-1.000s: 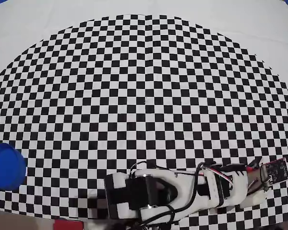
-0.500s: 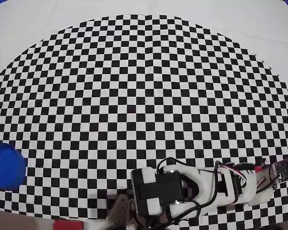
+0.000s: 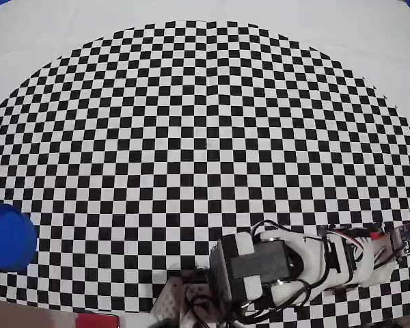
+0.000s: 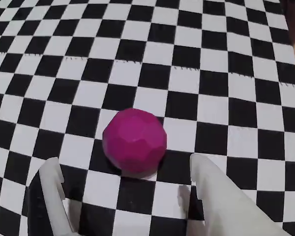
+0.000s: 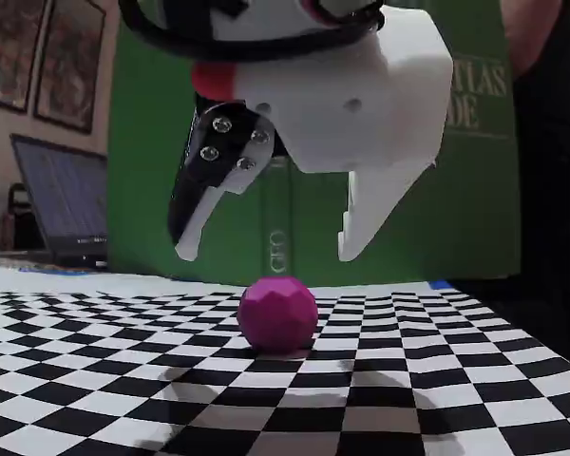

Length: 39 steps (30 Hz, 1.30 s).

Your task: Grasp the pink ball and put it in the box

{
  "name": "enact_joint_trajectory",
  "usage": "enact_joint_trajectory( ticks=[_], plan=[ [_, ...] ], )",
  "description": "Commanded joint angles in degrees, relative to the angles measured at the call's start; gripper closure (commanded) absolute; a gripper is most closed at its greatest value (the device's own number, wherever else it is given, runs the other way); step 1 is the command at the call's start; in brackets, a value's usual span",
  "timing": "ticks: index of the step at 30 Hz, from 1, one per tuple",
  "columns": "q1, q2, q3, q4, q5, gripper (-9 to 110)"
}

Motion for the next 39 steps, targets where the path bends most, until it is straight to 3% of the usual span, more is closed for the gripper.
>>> enact_joint_trajectory(
  ticks=[1, 39],
  plan=[
    [-0.18, -1.05, -3.69, -0.88, 0.09, 72],
    [1.76, -12.04, -14.15, -0.88, -0.53, 72]
  ],
)
